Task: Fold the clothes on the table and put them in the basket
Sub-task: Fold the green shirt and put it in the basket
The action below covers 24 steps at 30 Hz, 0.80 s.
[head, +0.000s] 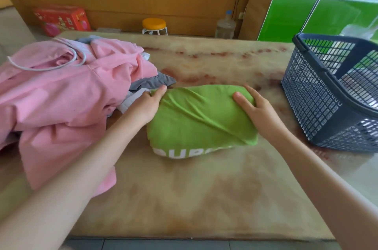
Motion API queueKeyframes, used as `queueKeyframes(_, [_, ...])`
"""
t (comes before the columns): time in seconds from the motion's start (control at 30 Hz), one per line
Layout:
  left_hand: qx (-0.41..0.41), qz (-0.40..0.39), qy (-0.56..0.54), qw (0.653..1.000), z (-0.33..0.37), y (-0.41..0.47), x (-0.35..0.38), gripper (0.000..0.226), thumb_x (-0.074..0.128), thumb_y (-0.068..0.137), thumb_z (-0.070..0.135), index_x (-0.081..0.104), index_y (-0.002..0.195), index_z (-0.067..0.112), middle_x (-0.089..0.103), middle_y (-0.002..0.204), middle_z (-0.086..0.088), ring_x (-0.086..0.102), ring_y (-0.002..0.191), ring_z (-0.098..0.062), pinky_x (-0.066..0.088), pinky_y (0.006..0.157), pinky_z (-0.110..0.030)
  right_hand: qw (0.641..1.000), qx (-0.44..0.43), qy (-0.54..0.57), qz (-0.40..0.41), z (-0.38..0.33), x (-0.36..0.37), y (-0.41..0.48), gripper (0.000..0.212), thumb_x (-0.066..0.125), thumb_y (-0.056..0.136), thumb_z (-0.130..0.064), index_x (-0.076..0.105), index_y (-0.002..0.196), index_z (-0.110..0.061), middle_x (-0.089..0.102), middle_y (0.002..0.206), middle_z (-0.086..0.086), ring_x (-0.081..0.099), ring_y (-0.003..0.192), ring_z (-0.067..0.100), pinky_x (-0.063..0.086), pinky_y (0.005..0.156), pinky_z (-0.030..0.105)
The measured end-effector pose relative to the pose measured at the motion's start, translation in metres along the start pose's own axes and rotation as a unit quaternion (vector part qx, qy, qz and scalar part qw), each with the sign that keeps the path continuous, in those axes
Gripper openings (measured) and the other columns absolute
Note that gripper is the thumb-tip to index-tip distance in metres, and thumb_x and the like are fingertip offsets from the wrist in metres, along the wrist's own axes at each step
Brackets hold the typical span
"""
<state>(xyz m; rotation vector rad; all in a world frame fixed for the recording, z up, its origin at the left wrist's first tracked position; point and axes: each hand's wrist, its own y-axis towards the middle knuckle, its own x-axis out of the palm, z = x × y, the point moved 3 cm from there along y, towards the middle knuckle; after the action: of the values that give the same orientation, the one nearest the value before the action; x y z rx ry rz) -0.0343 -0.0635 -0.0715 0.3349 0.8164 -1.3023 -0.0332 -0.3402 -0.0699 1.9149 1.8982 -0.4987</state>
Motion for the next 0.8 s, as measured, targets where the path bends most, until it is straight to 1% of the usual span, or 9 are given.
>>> queueKeyframes(0.07, [-0.015, -0.015, 0.021, 1.000, -0.004, -0.022, 0.003, 0.074, 0.021, 0.093, 0.065, 0.027, 0.148, 0.016, 0.036, 0.149, -0.012, 0.037, 0.134, -0.029, 0.029, 0.102, -0.034, 0.998, 0.041, -0.053, -0.012, 0.007, 0.004, -0.008, 0.067, 0.050, 0.085, -0.063, 0.037, 0.144, -0.034, 0.050, 0.140, 0.003, 0.047, 0.128, 0.022, 0.036, 0.106, 0.030])
queueKeyframes(0.2, [0.039, 0.009, -0.040, 0.998, -0.019, -0.075, 0.017, 0.063, 0.026, 0.094, 0.059, 0.009, 0.150, 0.035, 0.038, 0.149, -0.006, 0.045, 0.128, -0.030, 0.033, 0.093, -0.032, 0.994, 0.072, -0.087, 0.005, 0.015, 0.008, -0.028, 0.066, 0.040, 0.085, -0.070, 0.031, 0.144, -0.040, 0.052, 0.138, 0.006, 0.046, 0.127, 0.029, 0.036, 0.108, 0.040])
queueKeyframes(0.3, [0.083, 0.033, -0.042, 0.995, -0.028, -0.092, 0.025, 0.054, 0.034, 0.097, 0.050, 0.021, 0.147, 0.034, 0.044, 0.146, -0.002, 0.046, 0.127, -0.027, 0.035, 0.096, -0.033, 0.993, 0.080, -0.089, 0.000, 0.016, 0.005, -0.032, 0.066, 0.040, 0.085, -0.070, 0.033, 0.143, -0.039, 0.052, 0.138, 0.005, 0.046, 0.127, 0.029, 0.035, 0.108, 0.042])
queueKeyframes(0.43, [0.095, 0.051, -0.081, 0.991, -0.039, -0.104, 0.030, 0.046, 0.044, 0.095, 0.043, 0.038, 0.136, 0.024, 0.054, 0.134, -0.002, 0.051, 0.120, -0.026, 0.032, 0.080, -0.024, 0.993, 0.066, -0.095, -0.001, 0.009, 0.002, -0.047, 0.061, 0.043, 0.088, -0.065, 0.038, 0.141, -0.034, 0.055, 0.135, 0.006, 0.045, 0.129, 0.025, 0.028, 0.113, 0.044])
queueKeyframes(0.5, [0.091, 0.054, -0.072, 0.992, -0.047, -0.110, 0.030, 0.049, 0.048, 0.089, 0.056, 0.043, 0.128, 0.026, 0.059, 0.123, -0.002, 0.054, 0.114, -0.028, 0.038, 0.087, -0.032, 0.993, 0.063, -0.096, -0.001, 0.007, -0.001, -0.058, 0.058, 0.045, 0.090, -0.059, 0.041, 0.140, -0.031, 0.057, 0.133, 0.006, 0.045, 0.129, 0.023, 0.024, 0.115, 0.044])
queueKeyframes(0.57, [0.085, 0.051, -0.070, 0.993, -0.052, -0.117, 0.030, 0.042, 0.053, 0.090, 0.050, 0.048, 0.122, 0.024, 0.064, 0.111, -0.002, 0.058, 0.105, -0.026, 0.043, 0.089, -0.037, 0.994, 0.064, -0.093, -0.004, 0.006, -0.003, -0.068, 0.059, 0.048, 0.087, -0.063, 0.045, 0.138, -0.032, 0.059, 0.129, 0.003, 0.047, 0.127, 0.024, 0.026, 0.114, 0.045])
queueKeyframes(0.63, [0.098, 0.069, -0.102, 0.988, -0.050, -0.121, 0.031, 0.033, 0.057, 0.092, 0.034, 0.052, 0.121, 0.019, 0.065, 0.100, 0.001, 0.060, 0.093, -0.020, 0.045, 0.082, -0.021, 0.994, 0.074, -0.080, -0.007, 0.007, -0.005, -0.072, 0.067, 0.048, 0.078, -0.075, 0.049, 0.133, -0.036, 0.062, 0.125, -0.001, 0.049, 0.124, 0.025, 0.031, 0.111, 0.045])
queueKeyframes(0.7, [0.117, 0.115, -0.133, 0.977, -0.043, -0.128, 0.028, 0.035, 0.063, 0.089, 0.024, 0.056, 0.122, 0.015, 0.062, 0.099, 0.004, 0.056, 0.088, -0.011, 0.038, 0.074, -0.003, 0.994, 0.084, -0.073, -0.006, 0.008, -0.005, -0.071, 0.068, 0.047, 0.078, -0.075, 0.050, 0.132, -0.034, 0.062, 0.125, -0.001, 0.051, 0.122, 0.024, 0.032, 0.110, 0.045])
queueKeyframes(0.8, [0.118, 0.145, -0.243, 0.952, -0.042, -0.139, 0.027, 0.047, 0.072, 0.082, 0.016, 0.047, 0.121, 0.022, 0.055, 0.104, 0.018, 0.056, 0.086, 0.012, 0.045, 0.078, -0.008, 0.995, 0.088, -0.050, -0.006, 0.009, -0.002, -0.071, 0.083, 0.041, 0.066, -0.085, 0.051, 0.130, -0.034, 0.063, 0.121, -0.004, 0.054, 0.119, 0.021, 0.033, 0.109, 0.046])
